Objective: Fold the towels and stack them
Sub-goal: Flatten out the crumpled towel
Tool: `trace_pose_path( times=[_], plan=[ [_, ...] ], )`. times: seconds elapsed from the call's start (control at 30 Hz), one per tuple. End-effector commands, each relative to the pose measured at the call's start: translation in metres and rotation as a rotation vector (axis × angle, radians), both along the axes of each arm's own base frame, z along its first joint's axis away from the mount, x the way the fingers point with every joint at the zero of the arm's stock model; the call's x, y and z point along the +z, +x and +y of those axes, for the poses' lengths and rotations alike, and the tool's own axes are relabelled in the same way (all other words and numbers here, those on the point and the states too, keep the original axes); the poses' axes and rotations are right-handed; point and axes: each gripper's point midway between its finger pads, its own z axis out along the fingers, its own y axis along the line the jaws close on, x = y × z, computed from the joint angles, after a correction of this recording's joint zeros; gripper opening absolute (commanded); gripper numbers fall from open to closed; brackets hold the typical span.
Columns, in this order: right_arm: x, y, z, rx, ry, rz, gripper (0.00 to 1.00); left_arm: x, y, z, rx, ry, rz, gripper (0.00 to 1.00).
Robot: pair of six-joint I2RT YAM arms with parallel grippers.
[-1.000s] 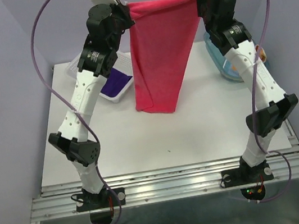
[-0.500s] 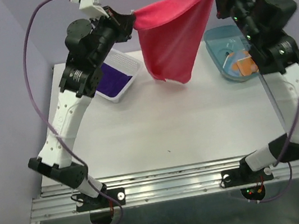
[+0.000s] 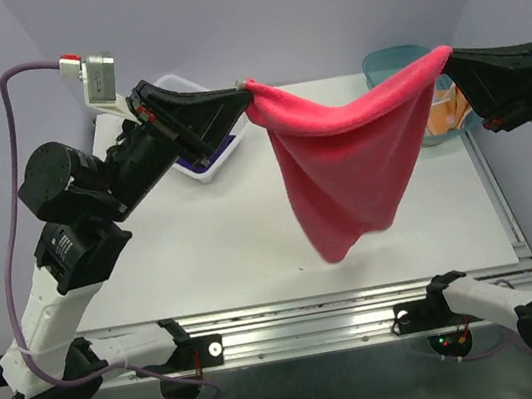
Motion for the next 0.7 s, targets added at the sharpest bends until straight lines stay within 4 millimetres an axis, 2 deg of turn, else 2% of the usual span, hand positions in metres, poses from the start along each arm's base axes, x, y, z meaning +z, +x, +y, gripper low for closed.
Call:
trace_pose_path(
  times=[0.0,0.03,0.1,0.2,0.23,0.33,0.37,0.4,0.43,0.47,0.5,0.53,0.57,0.6,0.63,0.67],
  plan=[
    [-0.001,-0.038,0.010,0.132,-0.019,0.009,0.01,0.002,-0.016,-0.009,-0.088,-0.017,-0.004,0.00],
    [-0.001,-0.037,0.008,0.119,-0.011,0.013,0.01,0.002,-0.022,-0.013,-0.115,-0.016,-0.005,0.00],
    [-0.006,-0.029,0.005,0.089,-0.001,0.031,0.01,0.002,-0.021,-0.013,-0.093,-0.018,-0.004,0.00],
    [-0.012,-0.018,0.005,0.066,0.004,0.035,0.01,-0.009,0.002,-0.011,0.019,-0.013,0.037,0.00],
    [-0.024,-0.001,0.006,0.040,0.002,0.075,0.01,-0.014,0.013,-0.009,0.074,-0.010,0.053,0.00],
    [-0.039,0.033,0.002,-0.049,0.017,0.119,0.01,-0.036,0.038,-0.011,0.182,0.018,0.098,0.00],
    [-0.058,0.054,0.004,-0.076,0.003,0.171,0.01,-0.053,0.059,-0.008,0.286,0.040,0.130,0.00],
    [-0.062,0.065,0.003,-0.103,0.009,0.173,0.01,-0.062,0.074,-0.003,0.352,0.044,0.158,0.00],
    [-0.075,0.082,0.003,-0.136,0.005,0.205,0.01,-0.069,0.086,0.000,0.390,0.051,0.162,0.00],
    [-0.101,0.106,0.000,-0.197,-0.002,0.264,0.01,-0.079,0.099,0.001,0.407,0.058,0.185,0.00],
    [-0.109,0.119,-0.002,-0.232,0.005,0.271,0.01,-0.106,0.118,-0.009,0.403,0.107,0.213,0.00],
    [-0.124,0.140,-0.009,-0.306,0.011,0.304,0.01,-0.112,0.146,0.006,0.450,0.095,0.217,0.00],
    [-0.155,0.161,-0.011,-0.357,-0.012,0.361,0.01,-0.137,0.169,-0.004,0.436,0.121,0.264,0.00],
    [-0.164,0.176,-0.013,-0.398,-0.005,0.369,0.01,-0.156,0.187,-0.004,0.457,0.145,0.287,0.00],
    [-0.187,0.202,-0.019,-0.480,-0.021,0.416,0.01,-0.164,0.210,0.004,0.497,0.141,0.289,0.00],
    [-0.204,0.219,-0.020,-0.522,-0.044,0.446,0.01,-0.195,0.237,-0.008,0.495,0.198,0.324,0.00]
  ],
)
